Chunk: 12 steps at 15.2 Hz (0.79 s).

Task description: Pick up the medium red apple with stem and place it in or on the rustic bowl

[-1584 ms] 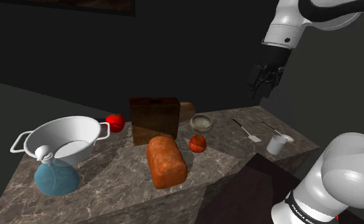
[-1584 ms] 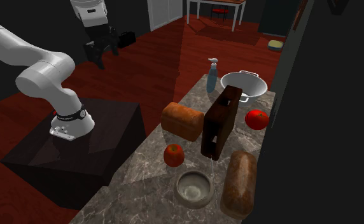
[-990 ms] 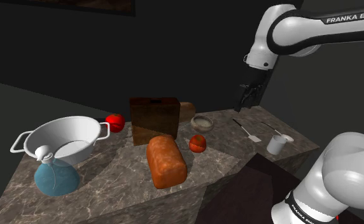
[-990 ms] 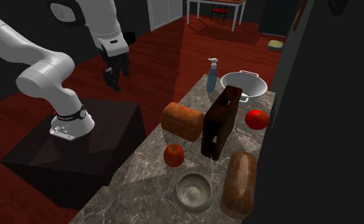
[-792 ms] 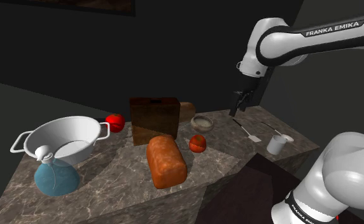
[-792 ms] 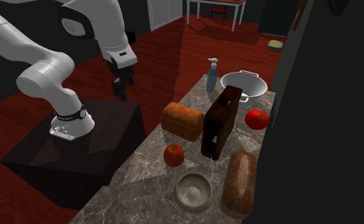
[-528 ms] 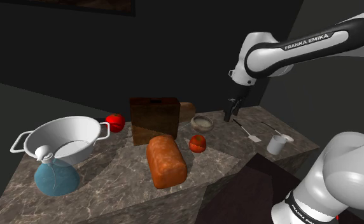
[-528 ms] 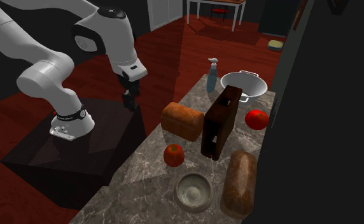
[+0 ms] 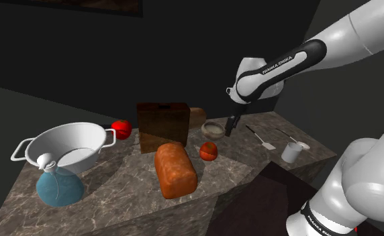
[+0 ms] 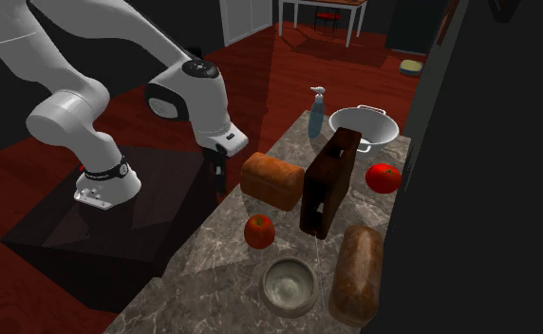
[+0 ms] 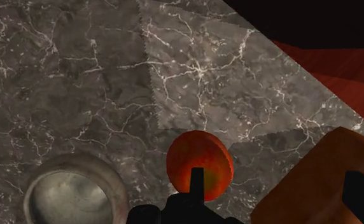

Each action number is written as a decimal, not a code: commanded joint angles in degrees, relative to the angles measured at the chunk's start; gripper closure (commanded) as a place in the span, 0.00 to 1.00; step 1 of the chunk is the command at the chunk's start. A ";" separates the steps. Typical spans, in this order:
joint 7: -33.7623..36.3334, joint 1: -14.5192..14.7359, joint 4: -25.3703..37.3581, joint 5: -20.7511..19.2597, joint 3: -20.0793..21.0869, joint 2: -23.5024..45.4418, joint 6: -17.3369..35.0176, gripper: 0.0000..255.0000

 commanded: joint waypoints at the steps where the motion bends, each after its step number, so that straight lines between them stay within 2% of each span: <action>1: -3.56 0.85 2.11 1.51 -0.39 5.47 3.69 0.00; 5: -11.16 1.21 6.57 5.45 -0.08 15.57 9.68 0.00; 9: -18.17 0.08 12.25 9.11 1.94 25.35 14.28 0.00; 12: -19.73 -0.71 13.52 10.26 3.01 28.46 16.23 0.00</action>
